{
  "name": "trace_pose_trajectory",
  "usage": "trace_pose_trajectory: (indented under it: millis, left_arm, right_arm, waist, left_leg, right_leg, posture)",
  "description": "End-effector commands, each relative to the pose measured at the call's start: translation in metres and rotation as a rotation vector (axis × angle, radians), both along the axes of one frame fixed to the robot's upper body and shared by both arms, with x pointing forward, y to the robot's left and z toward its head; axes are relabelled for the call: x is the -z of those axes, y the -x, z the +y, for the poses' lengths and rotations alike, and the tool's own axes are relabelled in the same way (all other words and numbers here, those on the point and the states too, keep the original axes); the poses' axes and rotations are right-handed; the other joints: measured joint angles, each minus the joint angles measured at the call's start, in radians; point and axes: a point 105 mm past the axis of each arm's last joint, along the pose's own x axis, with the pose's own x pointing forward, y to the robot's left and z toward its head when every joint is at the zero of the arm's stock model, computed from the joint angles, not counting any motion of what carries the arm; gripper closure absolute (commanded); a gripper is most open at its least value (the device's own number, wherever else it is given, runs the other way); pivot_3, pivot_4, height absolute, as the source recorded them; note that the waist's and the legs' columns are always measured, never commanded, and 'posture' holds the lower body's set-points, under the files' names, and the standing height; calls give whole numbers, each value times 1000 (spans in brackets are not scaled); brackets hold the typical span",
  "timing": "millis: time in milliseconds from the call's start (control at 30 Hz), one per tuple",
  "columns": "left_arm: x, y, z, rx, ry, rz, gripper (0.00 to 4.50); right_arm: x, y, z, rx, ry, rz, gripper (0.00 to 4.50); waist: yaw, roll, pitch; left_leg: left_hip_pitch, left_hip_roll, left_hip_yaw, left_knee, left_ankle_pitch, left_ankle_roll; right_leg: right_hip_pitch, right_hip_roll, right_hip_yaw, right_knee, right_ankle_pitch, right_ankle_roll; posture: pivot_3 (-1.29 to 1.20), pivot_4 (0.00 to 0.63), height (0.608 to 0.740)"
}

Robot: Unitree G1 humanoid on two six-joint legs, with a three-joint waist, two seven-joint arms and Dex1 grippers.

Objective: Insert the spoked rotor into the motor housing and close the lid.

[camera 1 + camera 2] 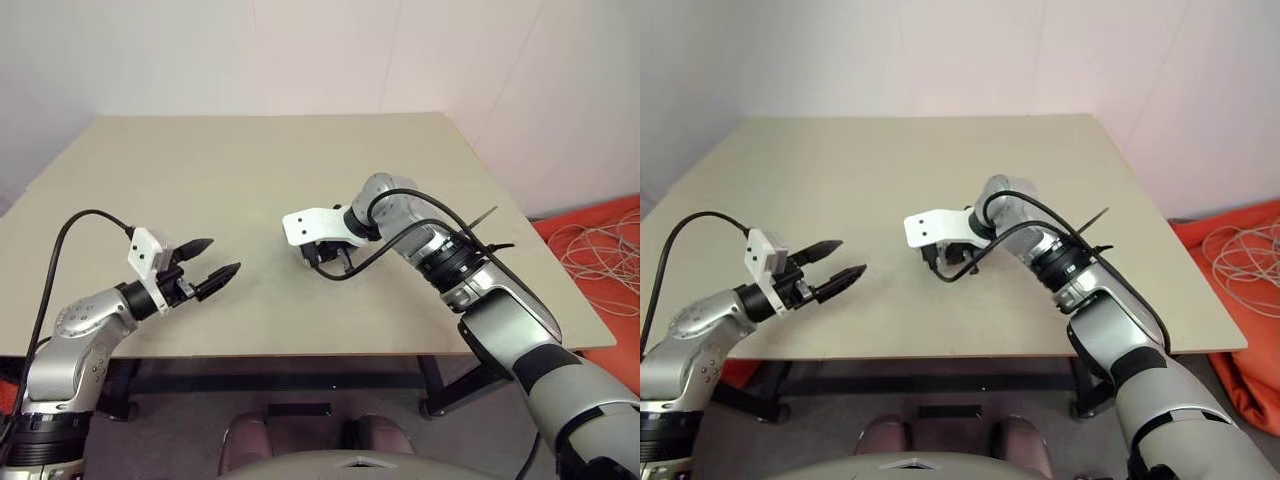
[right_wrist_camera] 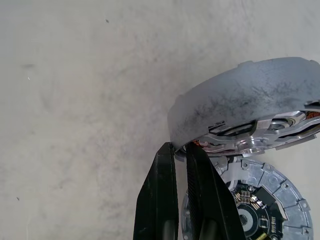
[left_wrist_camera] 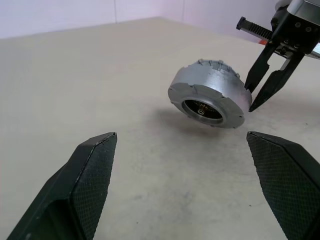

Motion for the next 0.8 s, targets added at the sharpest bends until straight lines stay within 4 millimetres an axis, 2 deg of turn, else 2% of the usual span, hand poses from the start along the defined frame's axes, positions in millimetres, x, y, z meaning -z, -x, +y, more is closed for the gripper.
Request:
trace_pose_trajectory:
  millis: [33,100,200,400,500,733,800]
  left_arm:
    - [-10,-5,-1,14,-7,-45,101]
    - [-10,-6,-2,17,-9,-45,101]
    - [-10,-6,-3,20,-8,-44,101]
    - [-10,-7,-3,20,-6,-46,101]
    - [-10,-6,-3,15,-6,-48,101]
    - [-10,-4,-1,2,-6,-48,101]
    - [-10,-5,0,-3,-6,-52,101]
  right_arm:
    - [-28,-1,-10,-22,-17,-80,4488]
    - [-26,4,-19,-23,18,-53,4488]
    - [-14,15,-23,-16,39,28,4488]
    - [2,21,-17,15,52,85,4488]
    - [6,20,-6,69,15,118,4488]
    - [15,9,1,196,-9,143,4488]
    - [16,6,3,219,-16,143,4488]
  waist:
    - [3,0,1]
    - [7,0,1]
    - [8,-1,1]
    - [3,0,2]
    - [3,0,2]
    - [5,0,1]
    - [3,0,2]
  left_leg:
    - [0,0,0,0,0,0]
    - [-1,0,0,0,0,0]
    - [-1,0,0,0,0,0]
    - [-1,0,0,0,1,-1]
    - [0,0,0,0,1,-1]
    - [3,0,0,1,1,-1]
    - [7,0,0,0,1,-1]
  right_leg:
    - [0,0,0,0,0,0]
    - [0,0,0,0,0,0]
    - [0,0,0,0,0,0]
    - [1,0,0,1,0,1]
    - [2,0,0,1,-2,4]
    - [4,-1,0,2,0,0]
    - [6,0,0,2,-4,6]
  posture:
    - [0,0,740]
    - [0,0,740]
    - [0,0,740]
    - [0,0,740]
    - [0,0,740]
    - [0,0,740]
    - [0,0,740]
